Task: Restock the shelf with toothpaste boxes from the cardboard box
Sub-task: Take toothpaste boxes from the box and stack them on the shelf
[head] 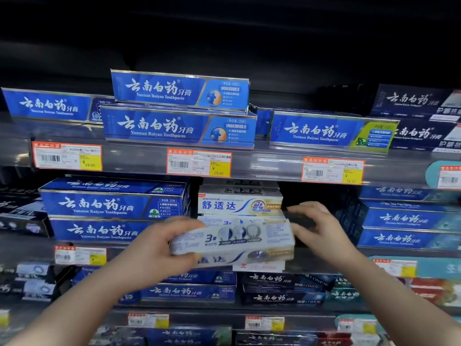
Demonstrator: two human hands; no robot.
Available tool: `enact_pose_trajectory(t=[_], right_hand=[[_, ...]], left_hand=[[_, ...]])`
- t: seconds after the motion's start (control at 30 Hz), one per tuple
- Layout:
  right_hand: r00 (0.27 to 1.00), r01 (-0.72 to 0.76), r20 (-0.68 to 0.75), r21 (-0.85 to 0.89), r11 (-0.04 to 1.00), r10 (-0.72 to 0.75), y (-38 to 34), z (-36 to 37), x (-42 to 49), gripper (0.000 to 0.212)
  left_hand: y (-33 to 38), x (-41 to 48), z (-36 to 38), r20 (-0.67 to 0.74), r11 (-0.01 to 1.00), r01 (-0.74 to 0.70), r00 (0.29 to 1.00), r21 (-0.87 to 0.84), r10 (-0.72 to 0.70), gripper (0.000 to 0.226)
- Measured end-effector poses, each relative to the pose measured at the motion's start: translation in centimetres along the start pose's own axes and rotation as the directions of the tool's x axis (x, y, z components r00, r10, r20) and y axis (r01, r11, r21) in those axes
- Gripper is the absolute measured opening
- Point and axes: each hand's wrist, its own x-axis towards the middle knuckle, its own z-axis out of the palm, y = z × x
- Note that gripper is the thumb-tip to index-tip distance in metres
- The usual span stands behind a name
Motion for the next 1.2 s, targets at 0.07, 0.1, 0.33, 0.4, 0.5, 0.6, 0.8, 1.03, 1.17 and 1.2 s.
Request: enact_pose_trajectory(t=[0.07,0.1,0.33,0.4,0.5,0.6,0.8,1.03,1.17,1.2], right_hand=[[0.999,-0.018,-0.030,-0.025,1.000,0.017,0.7,-1.2,-0.5,0.030],[0.999,-0.029,-0.033,-0.036,0.999,0.028,1.0,-1.7,-0.8,0.029],[0.991,-0.103,-0.082,0.029,0.994,0.105,2.3,-3.8,-2.8,0.020],[0.989,-0.107,-0.096,0.041,0.993,0.110,2.5,-4.1,-3.0,0.020],[0.988,-0.092,-0.117,0.068,0.993,0.100,2.8,-4.3,-3.2,0.020],[0.993,-0.077,-0.080,0.086,0.993,0.084,2.9,-4.0,-3.0,0.028],[0.999,-0.048,-0.015,0.092,0.995,0.050,2.6,-3.0,-1.9,0.027],[0.998,-0.040,0.052,0.090,0.995,0.035,1.6,-2.1,-0.8,0.033],[0.989,-0.127,0.093,0.126,0.984,0.115,1.0,-1.8,-0.6,0.029],[0.981,-0.179,0.107,0.172,0.969,0.162,0.8,-1.7,-0.5,0.035]], left_hand=[[1.1,1.5,0.3,-0.008,0.997,-0.060,0.998,0.057,0.061,0.049],[1.5,2.4,0.6,-0.016,0.991,-0.089,0.996,0.098,0.091,0.052],[2.6,6.6,1.7,-0.060,0.941,-0.069,0.994,0.330,0.094,0.049],[2.3,7.1,1.9,-0.056,0.932,-0.023,0.997,0.362,0.046,0.050],[1.6,7.6,2.2,-0.043,0.926,0.036,0.999,0.375,-0.021,0.049],[1.2,7.8,2.6,-0.066,0.933,0.083,0.996,0.349,-0.064,0.046],[0.7,7.9,4.0,-0.287,0.871,0.115,0.957,0.478,0.031,0.039],[0.6,7.3,4.9,-0.365,0.919,0.151,0.931,0.364,-0.009,0.044],[0.7,5.2,5.3,-0.328,0.978,0.110,0.943,0.177,-0.047,0.071],[0.6,4.6,5.5,-0.324,0.986,0.102,0.944,0.131,-0.055,0.077]])
